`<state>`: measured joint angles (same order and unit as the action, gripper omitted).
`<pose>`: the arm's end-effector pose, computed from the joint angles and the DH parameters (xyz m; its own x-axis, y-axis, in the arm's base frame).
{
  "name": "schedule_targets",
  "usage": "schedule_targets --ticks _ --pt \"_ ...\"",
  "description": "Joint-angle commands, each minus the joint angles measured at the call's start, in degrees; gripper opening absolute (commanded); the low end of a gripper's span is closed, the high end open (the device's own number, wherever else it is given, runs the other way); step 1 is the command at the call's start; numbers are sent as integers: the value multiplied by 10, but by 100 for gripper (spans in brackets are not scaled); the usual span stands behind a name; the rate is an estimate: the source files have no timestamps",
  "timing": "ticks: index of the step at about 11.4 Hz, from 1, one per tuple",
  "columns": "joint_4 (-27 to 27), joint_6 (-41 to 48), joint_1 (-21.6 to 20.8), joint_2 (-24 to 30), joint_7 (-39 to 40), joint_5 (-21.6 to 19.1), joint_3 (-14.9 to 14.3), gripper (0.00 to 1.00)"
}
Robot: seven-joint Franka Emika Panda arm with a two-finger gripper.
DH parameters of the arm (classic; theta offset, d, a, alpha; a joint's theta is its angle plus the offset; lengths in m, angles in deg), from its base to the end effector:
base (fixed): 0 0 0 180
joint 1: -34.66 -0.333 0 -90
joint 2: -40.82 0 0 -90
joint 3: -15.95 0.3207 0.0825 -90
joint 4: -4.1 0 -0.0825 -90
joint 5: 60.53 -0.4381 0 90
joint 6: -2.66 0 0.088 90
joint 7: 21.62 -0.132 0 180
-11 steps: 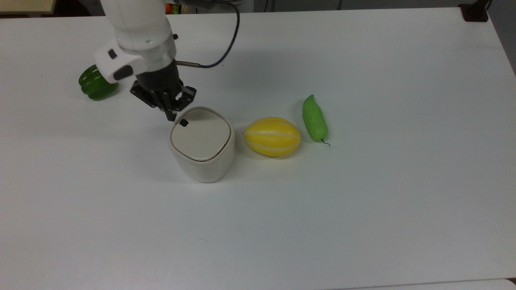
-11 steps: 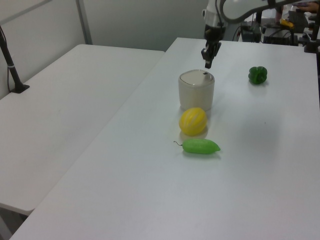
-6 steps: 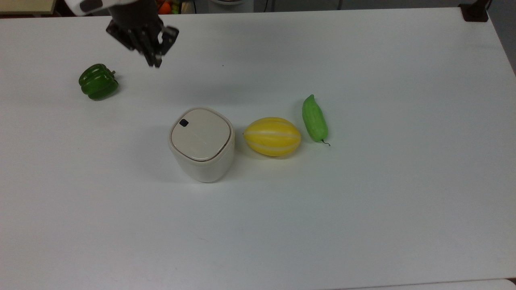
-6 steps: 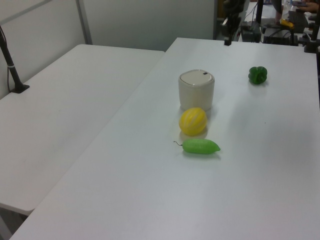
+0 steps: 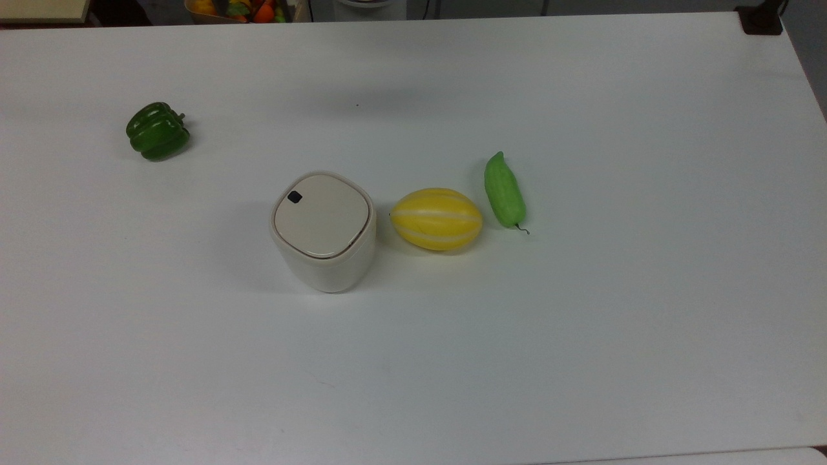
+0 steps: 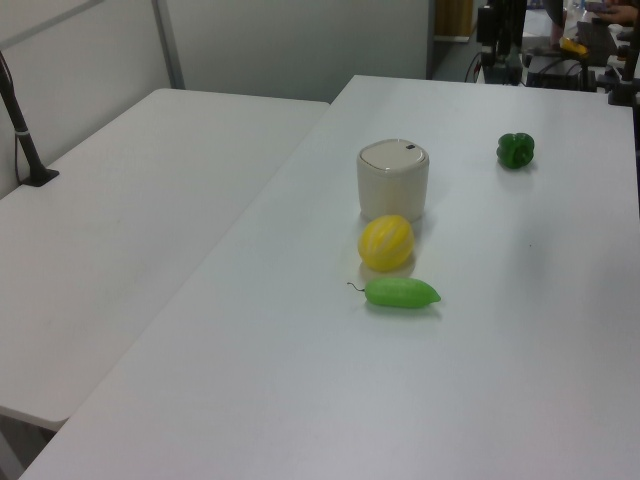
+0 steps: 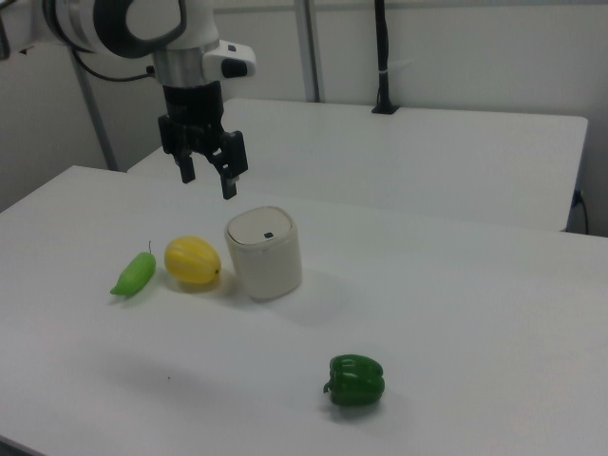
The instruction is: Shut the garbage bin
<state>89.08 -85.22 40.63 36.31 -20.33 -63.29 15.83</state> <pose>0.6262 -0.0602 0.5984 0.9963 -0.0819 -0.0270 -0.0831 -0.9954 -0.0486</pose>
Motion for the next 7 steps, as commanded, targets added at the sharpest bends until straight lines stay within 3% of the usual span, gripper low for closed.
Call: schedule_targets --ticks 1,7 --pt "34 47 18 64 88 -50 -10 100" --pt "34 55 21 84 58 -50 -9 100"
